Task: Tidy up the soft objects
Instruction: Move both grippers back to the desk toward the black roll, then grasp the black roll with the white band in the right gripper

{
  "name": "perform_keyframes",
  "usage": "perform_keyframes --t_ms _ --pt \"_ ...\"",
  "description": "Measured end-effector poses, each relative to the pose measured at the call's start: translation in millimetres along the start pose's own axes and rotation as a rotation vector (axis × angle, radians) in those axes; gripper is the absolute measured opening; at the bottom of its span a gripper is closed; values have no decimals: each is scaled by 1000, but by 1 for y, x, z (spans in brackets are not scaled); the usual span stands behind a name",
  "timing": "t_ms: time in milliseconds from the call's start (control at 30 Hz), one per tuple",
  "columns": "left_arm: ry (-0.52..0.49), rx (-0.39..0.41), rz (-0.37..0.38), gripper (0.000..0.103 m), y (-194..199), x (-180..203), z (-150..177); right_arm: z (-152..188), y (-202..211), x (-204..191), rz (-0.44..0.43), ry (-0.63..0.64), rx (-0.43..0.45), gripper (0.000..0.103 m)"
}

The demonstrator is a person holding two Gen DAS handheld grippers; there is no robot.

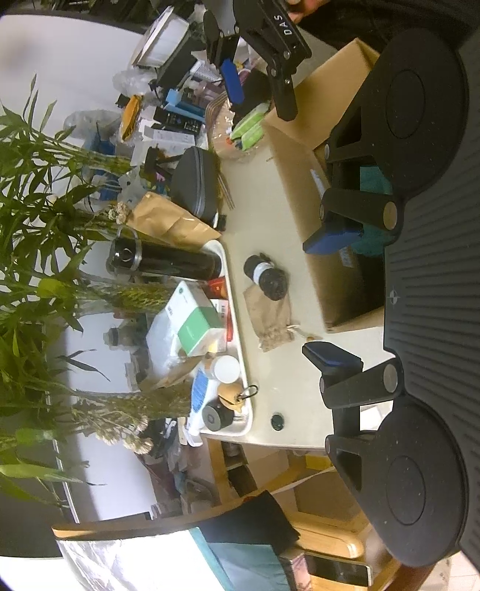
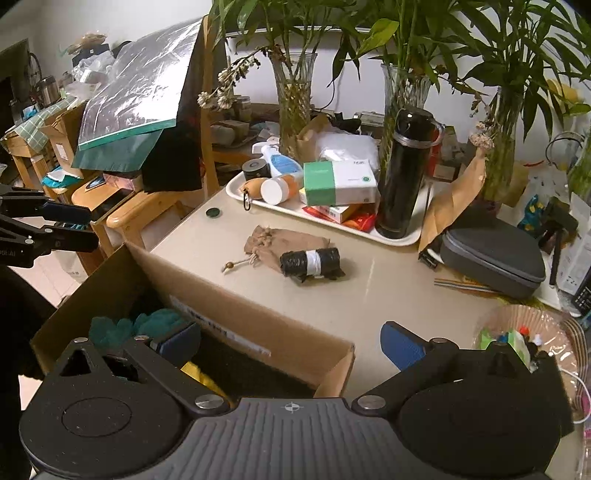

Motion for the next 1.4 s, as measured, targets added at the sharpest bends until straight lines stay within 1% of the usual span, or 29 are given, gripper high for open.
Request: perform_keyframes --t_ms 167,333,533,733,833,967,1200,1400 --pt "-10 3 -3 51 -11 -1 -8 -4 -10 12 11 -14 -8 103" --pt "4 2 6 51 -22 -7 -12 -5 -21 25 -2 -38 -4 103" --pt "1 6 3 51 -37 -15 -20 -5 -39 38 -10 -28 -1 103" --pt "-7 7 17 51 -56 -23 -29 -8 -59 50 -19 -11 9 103" --pt "-13 -1 4 51 -69 -28 -34 -14 -64 55 -38 -8 36 103" --pt "-20 -6 -5 51 -84 -33 -40 -20 -74 65 -41 -8 50 103" --pt "-18 -16 -25 51 -103 -41 -44 -22 -96 74 -45 19 23 103" --pt "-2 -57 -70 51 -113 -47 -39 -21 -114 79 -44 35 -16 103"
Point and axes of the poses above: each gripper's, at about its wrist camera, not at the fingertips, and y roughly against the way its jaws point, x to its right, z to its underside, the point moved 8 cm from there along -y, roughly the way its jaws point, and after that the axes turned 12 degrees about y, right-handed, at the moved point
